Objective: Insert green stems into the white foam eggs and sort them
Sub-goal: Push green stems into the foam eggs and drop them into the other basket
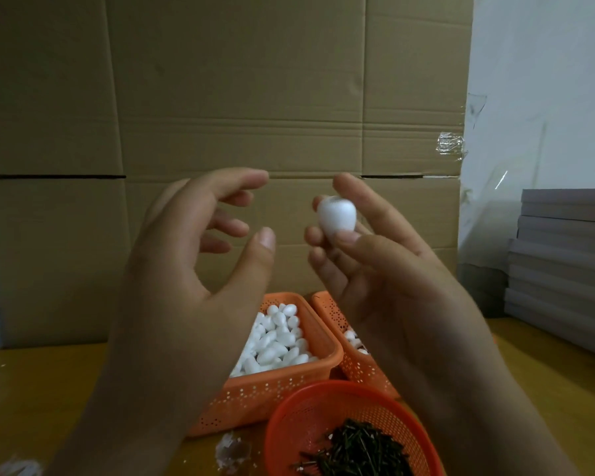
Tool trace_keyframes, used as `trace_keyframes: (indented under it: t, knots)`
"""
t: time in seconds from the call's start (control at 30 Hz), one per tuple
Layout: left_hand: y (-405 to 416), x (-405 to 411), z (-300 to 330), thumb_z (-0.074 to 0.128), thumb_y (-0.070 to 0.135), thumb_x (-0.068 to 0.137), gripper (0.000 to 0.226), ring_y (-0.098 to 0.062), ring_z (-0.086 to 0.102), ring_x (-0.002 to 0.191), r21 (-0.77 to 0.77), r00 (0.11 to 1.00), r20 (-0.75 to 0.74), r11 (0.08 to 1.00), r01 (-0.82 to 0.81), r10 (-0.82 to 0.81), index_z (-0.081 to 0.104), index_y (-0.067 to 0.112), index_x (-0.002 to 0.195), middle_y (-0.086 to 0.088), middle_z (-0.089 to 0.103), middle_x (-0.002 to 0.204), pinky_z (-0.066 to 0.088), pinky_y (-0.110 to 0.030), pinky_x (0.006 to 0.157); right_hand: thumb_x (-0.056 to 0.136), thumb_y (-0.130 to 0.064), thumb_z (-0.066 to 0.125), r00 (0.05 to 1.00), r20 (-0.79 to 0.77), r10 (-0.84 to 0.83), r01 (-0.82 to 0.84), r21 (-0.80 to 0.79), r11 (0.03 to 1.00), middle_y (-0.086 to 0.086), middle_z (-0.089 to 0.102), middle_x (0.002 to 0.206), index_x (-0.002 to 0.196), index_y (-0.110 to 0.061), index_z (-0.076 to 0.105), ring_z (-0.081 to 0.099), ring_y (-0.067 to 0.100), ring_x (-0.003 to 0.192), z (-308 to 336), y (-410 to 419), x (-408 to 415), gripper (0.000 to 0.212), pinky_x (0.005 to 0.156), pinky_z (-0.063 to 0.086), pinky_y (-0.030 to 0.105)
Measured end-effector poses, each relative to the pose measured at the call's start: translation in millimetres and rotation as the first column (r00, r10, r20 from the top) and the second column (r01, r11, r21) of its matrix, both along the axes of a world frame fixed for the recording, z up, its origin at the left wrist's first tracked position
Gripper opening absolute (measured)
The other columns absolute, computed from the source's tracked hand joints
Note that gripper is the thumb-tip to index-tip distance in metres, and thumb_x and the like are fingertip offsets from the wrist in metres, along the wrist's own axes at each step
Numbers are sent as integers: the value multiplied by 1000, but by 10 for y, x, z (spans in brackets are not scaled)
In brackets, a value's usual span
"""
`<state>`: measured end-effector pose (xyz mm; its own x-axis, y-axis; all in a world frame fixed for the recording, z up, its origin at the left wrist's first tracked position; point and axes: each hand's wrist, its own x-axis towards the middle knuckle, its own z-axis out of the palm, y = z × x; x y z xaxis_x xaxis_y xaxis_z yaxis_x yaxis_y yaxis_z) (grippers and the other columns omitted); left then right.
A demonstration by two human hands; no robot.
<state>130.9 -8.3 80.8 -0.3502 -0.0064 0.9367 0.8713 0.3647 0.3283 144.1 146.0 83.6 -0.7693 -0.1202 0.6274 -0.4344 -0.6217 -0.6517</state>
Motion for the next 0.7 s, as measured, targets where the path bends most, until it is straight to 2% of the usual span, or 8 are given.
trace_keyframes:
  t: [0.07, 0.17, 0.27, 0.37, 0.43, 0.5, 0.6, 0.7]
  knots:
    - [-32, -39, -18, 56, 26, 87, 34, -8, 61, 96, 31, 1000, -9, 1000, 1, 0, 57, 49, 112, 14, 60, 110, 45, -17, 80, 72, 3, 63, 998, 18, 58, -57, -61, 997, 11, 72, 101, 94, -13, 75, 71, 21, 83, 19, 62, 6, 29, 71, 56, 22]
    - [-52, -72, -13, 53, 26, 87, 31, -6, 61, 94, 54, 1000, -14, 999, 4, -3, 59, 49, 107, 14, 62, 108, 43, -11, 79, 73, -7, 66, 999, 12, 37, -36, -50, 998, 15, 72, 105, 102, -10, 59, 73, 20, 82, 30, 130, 32, 30, 66, 57, 20]
    - [-38, -66, -16, 52, 27, 86, 29, -4, 61, 94, 47, 1000, -15, 999, -9, 10, 60, 48, 104, 14, 64, 105, 43, -10, 78, 82, -25, 62, 1000, -16, -12, 12, -8, 1000, 10, 73, 104, 108, -11, 55, 72, 12, 75, 34, 158, 31, 30, 62, 55, 17]
    - [-40, -62, -22, 51, 27, 87, 27, -4, 62, 94, 46, 1000, -9, 999, -9, 9, 61, 47, 102, 15, 65, 103, 43, -9, 78, 87, -37, 52, 1000, -8, -14, 14, 14, 1000, 3, 73, 90, 119, -15, 58, 68, 7, 65, 38, 159, 24, 39, 57, 53, 16]
    - [-37, -55, -25, 51, 26, 88, 26, -6, 62, 94, 34, 1000, -5, 999, -17, 17, 62, 46, 100, 16, 65, 101, 43, -9, 78, 84, -43, 52, 1000, 3, -2, 2, 7, 1000, -1, 68, 76, 114, -13, 60, 62, 5, 55, 38, 157, 13, 43, 51, 50, 16]
    - [-34, -44, -30, 52, 24, 89, 26, -7, 62, 93, 20, 1000, 0, 999, -25, 25, 63, 46, 98, 16, 65, 98, 44, -9, 78, 80, -48, 55, 1000, 13, -3, 3, 5, 1000, -5, 58, 61, 99, -14, 59, 52, 3, 45, 34, 163, 9, 39, 44, 43, 15]
    - [-25, -27, -30, 52, 22, 90, 26, -5, 62, 91, -1, 999, 9, 999, -45, 45, 64, 44, 94, 16, 65, 93, 43, -7, 76, 85, -48, 51, 1000, 0, -3, 3, 28, 1000, -9, 43, 50, 80, -18, 48, 36, 1, 35, 25, 172, 12, 30, 41, 33, 15]
    - [-13, -22, -37, 52, 23, 90, 24, -5, 63, 90, -20, 998, 19, 998, -52, 52, 65, 43, 92, 18, 65, 91, 44, -7, 75, 92, -37, 47, 1000, 8, 13, -13, 16, 1000, -7, 45, 54, 92, -17, 55, 37, 2, 38, -9, 182, -13, 21, 41, 31, 16]
